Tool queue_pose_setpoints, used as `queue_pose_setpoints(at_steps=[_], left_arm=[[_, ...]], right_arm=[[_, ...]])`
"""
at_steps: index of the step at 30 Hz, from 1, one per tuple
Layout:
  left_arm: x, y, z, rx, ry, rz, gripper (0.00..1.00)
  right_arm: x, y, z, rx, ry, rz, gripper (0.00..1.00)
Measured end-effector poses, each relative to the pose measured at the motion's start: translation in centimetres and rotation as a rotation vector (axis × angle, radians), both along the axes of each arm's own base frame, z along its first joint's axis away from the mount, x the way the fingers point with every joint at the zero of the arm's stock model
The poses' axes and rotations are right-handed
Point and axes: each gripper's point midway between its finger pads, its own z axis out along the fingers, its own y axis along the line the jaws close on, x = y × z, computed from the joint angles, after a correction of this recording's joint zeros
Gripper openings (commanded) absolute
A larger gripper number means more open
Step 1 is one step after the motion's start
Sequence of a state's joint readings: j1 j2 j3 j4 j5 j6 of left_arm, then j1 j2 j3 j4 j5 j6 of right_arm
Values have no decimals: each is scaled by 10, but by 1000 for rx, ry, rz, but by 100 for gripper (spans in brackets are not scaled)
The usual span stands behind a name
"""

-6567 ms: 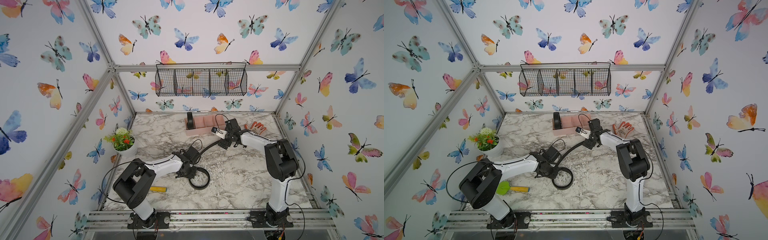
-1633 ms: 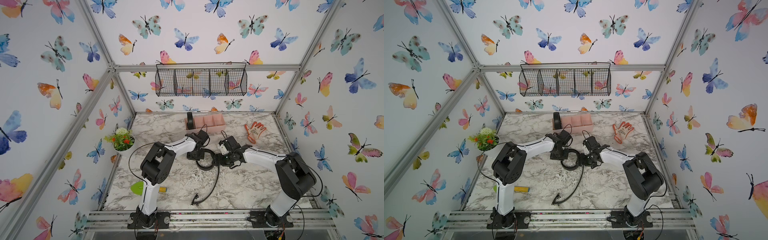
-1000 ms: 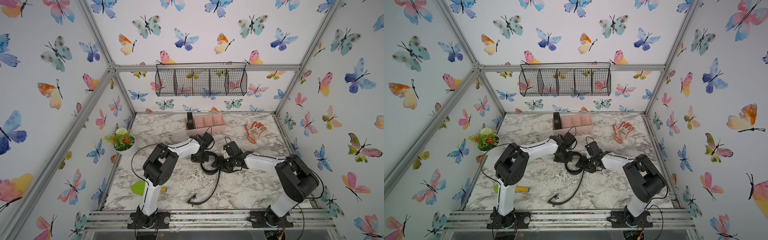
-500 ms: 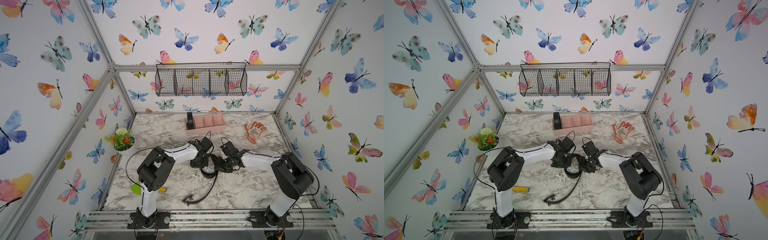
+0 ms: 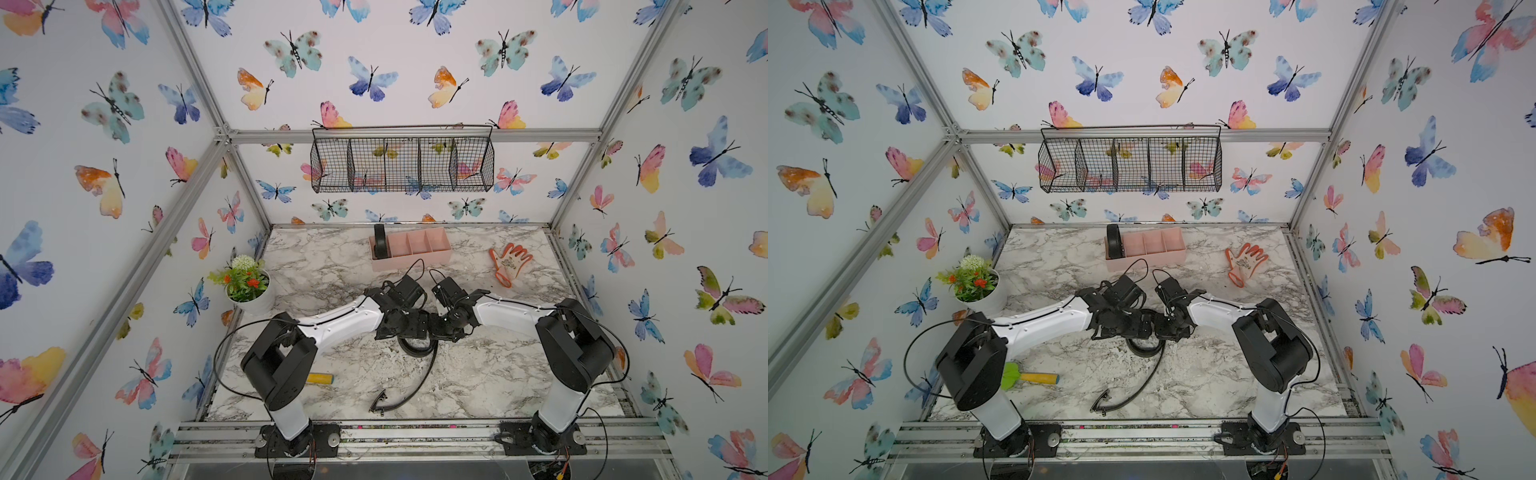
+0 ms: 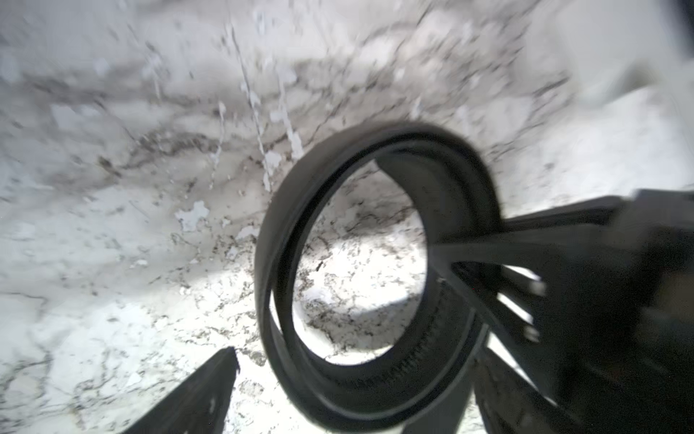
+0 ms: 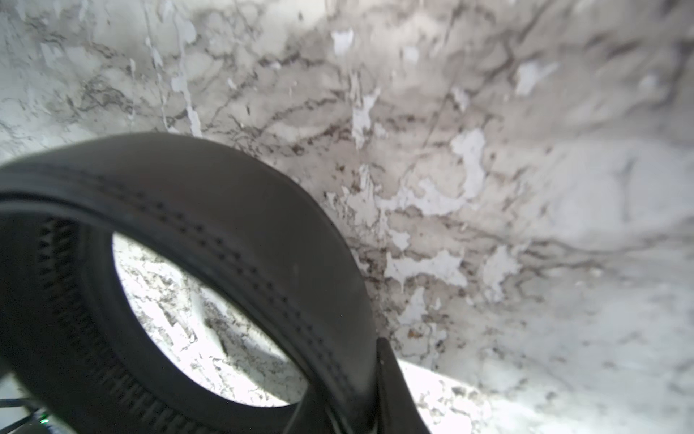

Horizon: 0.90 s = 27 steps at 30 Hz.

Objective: Place the belts into the storage roll
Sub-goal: Pick up the belt from the center of the board.

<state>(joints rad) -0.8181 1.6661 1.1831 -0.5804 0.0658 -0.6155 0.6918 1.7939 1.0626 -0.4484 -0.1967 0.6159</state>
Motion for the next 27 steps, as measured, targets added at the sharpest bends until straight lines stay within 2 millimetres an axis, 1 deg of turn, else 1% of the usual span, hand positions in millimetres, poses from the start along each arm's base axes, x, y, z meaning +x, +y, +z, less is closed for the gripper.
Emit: queue_pose_setpoints(at_steps=[2,4,6,8,11,14,16,20,22,23,24,27], left_arm=[[5,4,27,-43,-60,-10,98],[10,13,45,-67,-110,-20,98],[13,26,55,-71,-145,-31,98],[16,43,57,-49,-172,-50,98],[14,58,49,5,-201,-131,98],[-3,66,38,48,-252,-276,98],[-15,71,37,56,-298,-365,98],[-17,66,45,36,-412,-485,98],[-14,57,46,19,-438,-538,98],[-11,51,43,15,-437,-567,99],[-8,47,40,17,-430,-591,97],[2,30,21,14,-383,-651,94]], right_arm=[[4,-1,2,-28,-23,46,4],[9,-2,3,-52,-50,99,4],[13,-2,4,-70,-81,160,4],[16,-1,6,-91,-110,239,4],[22,2,9,-119,-145,359,4],[25,6,12,-125,-187,483,3],[24,7,15,-122,-210,560,3],[22,8,20,-120,-253,685,4],[21,8,23,-122,-272,727,4],[21,8,25,-123,-281,744,4],[21,8,26,-123,-288,756,4],[22,8,31,-124,-307,780,4]])
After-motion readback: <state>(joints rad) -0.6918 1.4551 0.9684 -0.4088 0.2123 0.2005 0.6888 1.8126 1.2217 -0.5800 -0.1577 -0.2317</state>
